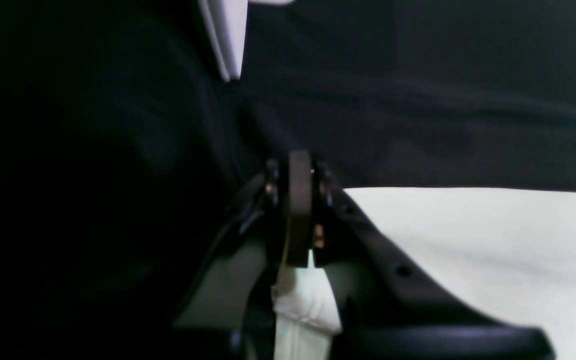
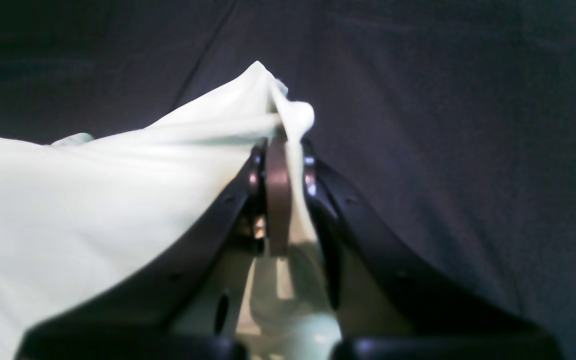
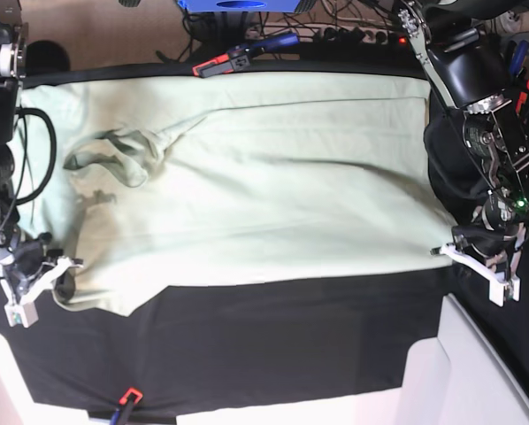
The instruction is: Fold the T-shirt properly
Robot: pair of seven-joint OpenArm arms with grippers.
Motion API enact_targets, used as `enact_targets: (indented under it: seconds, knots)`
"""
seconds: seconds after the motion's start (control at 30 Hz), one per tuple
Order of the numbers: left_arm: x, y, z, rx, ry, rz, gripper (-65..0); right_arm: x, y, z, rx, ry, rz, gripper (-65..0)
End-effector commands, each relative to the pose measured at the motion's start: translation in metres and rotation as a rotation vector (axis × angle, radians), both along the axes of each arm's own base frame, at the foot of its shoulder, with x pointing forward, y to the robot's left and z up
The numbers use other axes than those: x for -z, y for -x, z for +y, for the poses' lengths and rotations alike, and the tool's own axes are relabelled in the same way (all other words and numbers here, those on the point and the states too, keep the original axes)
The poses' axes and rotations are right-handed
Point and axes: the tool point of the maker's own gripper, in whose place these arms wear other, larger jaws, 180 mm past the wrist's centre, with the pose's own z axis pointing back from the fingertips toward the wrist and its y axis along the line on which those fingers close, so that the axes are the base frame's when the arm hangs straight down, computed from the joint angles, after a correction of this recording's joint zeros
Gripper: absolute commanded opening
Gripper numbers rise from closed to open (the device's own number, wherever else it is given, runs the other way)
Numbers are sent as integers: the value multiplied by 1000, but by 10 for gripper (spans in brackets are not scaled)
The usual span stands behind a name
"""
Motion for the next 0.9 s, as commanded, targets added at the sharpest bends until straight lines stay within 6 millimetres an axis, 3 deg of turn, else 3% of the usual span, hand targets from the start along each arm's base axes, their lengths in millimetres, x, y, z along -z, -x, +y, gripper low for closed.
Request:
enact_targets:
  seconds: [0.0,0.37,0.57,0.87]
  knots:
    - [-18,-9,7,-6,-23,-58,-650,-24,-14,-14,13,16,-75,-650]
    - [-5,2,4,2,-31,-77,-650,-12,1,-18,23,13,-84,-650]
    - [6,18,4,6,-41,-44,-650,-11,4,-9,-29,0,-82,-650]
    - [15,45,-11,23,-43,-18,-650,10,26,-8,-40,-3,-28,-650]
